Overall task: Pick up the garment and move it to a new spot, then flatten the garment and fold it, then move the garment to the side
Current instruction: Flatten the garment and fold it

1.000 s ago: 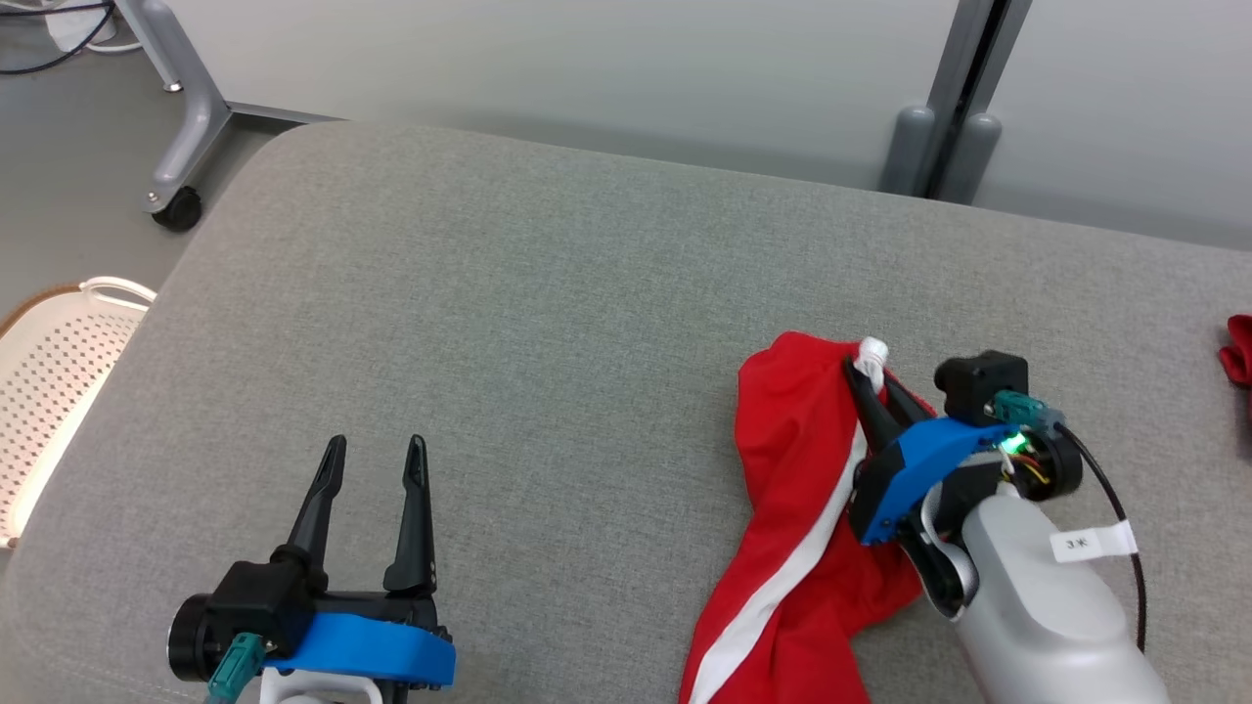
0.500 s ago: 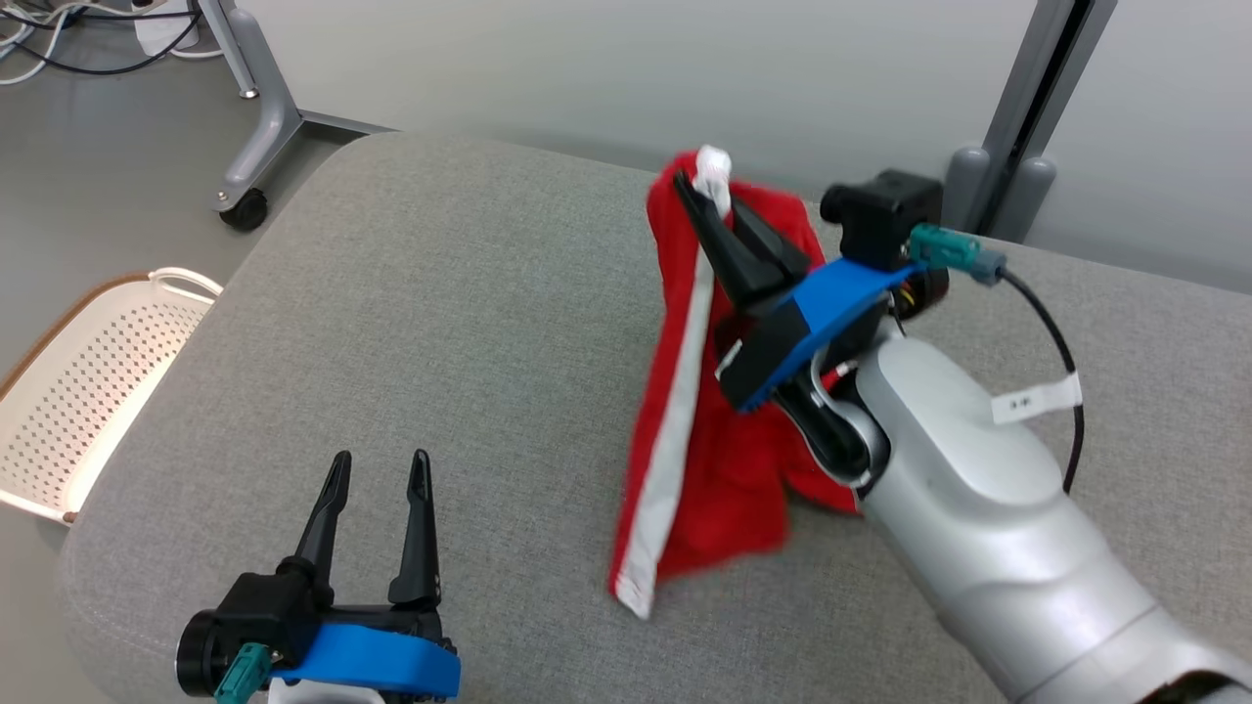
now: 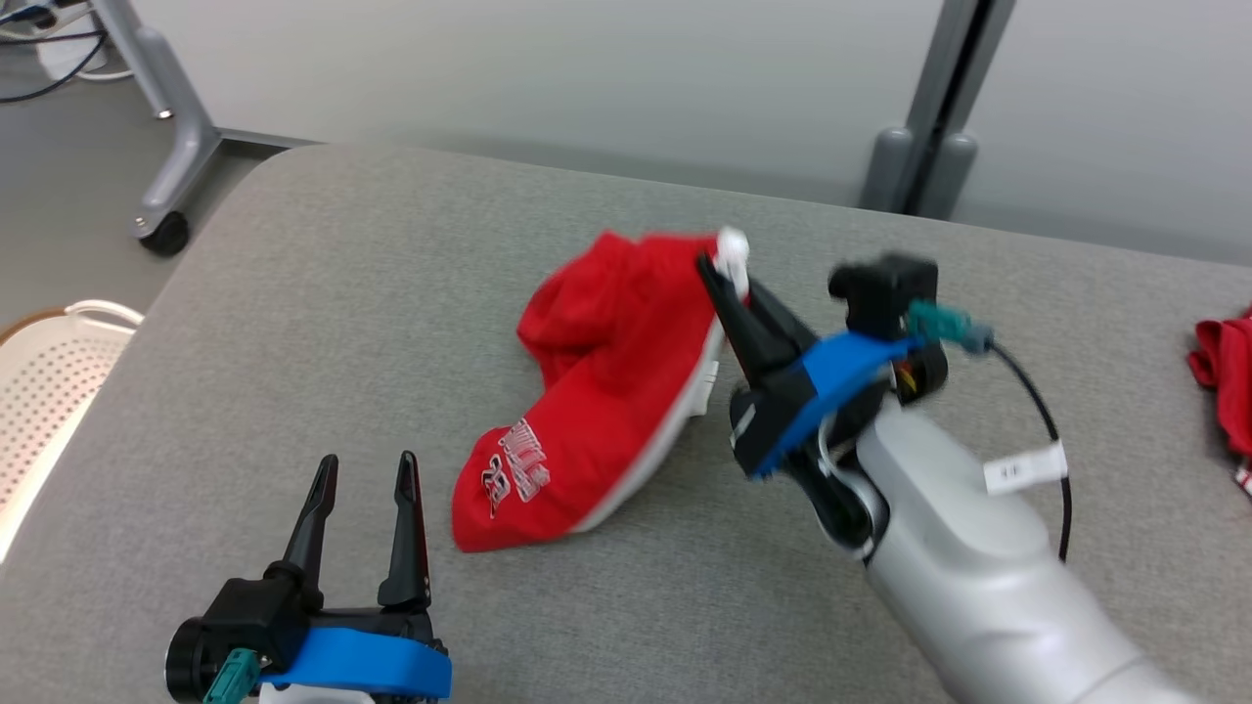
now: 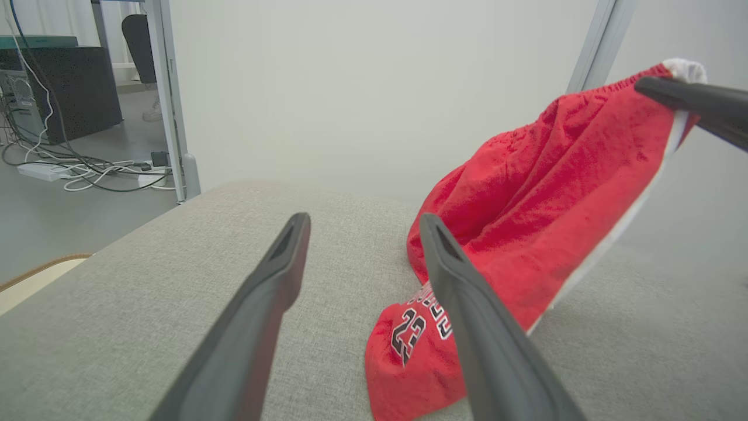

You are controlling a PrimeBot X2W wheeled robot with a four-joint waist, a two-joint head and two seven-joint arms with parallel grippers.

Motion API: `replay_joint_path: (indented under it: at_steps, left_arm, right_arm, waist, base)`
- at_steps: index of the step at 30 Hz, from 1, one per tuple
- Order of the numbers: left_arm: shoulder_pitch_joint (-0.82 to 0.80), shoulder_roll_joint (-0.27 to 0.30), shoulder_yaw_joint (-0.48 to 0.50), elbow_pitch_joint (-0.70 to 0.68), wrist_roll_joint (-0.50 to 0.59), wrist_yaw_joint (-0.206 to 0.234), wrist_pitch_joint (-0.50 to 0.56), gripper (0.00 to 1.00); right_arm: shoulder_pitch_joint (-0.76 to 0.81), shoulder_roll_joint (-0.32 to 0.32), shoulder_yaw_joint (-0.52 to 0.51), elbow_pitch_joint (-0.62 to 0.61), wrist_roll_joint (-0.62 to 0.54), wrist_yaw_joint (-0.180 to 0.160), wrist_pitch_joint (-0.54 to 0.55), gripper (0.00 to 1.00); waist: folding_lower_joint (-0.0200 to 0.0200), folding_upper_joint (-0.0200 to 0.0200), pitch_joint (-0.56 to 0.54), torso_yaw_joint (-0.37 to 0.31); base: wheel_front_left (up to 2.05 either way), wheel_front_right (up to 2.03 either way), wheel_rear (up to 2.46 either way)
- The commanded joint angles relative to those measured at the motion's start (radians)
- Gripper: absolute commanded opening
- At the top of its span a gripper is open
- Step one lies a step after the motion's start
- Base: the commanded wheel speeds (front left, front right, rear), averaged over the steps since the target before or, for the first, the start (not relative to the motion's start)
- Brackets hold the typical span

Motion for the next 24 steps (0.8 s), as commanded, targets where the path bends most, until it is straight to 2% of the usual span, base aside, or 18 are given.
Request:
replay_joint_path:
  at_steps: [1, 8, 19, 24]
  left_arm:
    - [0.009, -0.001, 0.005, -0.005, -0.003, 0.003, -0.004, 1.0]
    - [0.015, -0.001, 0.014, -0.01, 0.006, 0.003, -0.005, 1.0]
    - [0.023, -0.001, 0.031, -0.018, 0.022, -0.003, -0.005, 1.0]
    - [0.028, -0.001, 0.028, -0.018, 0.02, -0.006, -0.004, 1.0]
  right_arm:
    - [0.034, -0.002, -0.006, 0.009, 0.003, 0.001, -0.009, 0.0]
    - [0.255, -0.01, -0.127, 0.023, -0.026, 0.001, -0.021, 0.0]
    - [0.665, -0.071, -0.426, -0.209, -0.032, 0.001, -0.018, 0.0]
    - [0.813, -0.062, -0.524, -0.319, -0.073, 0.001, 0.017, 0.0]
  waist:
    - [-0.0001, 0.0, -0.005, -0.016]
    - [-0.0001, 0.0, -0.012, -0.082]
    - [-0.0001, 0.0, -0.021, -0.147]
    - [-0.0001, 0.0, -0.022, -0.157]
  base:
    - [0.0, 0.0, 0.0]
    - [0.0, 0.0, 0.0]
    - [0.0, 0.0, 0.0]
    - [0.0, 0.0, 0.0]
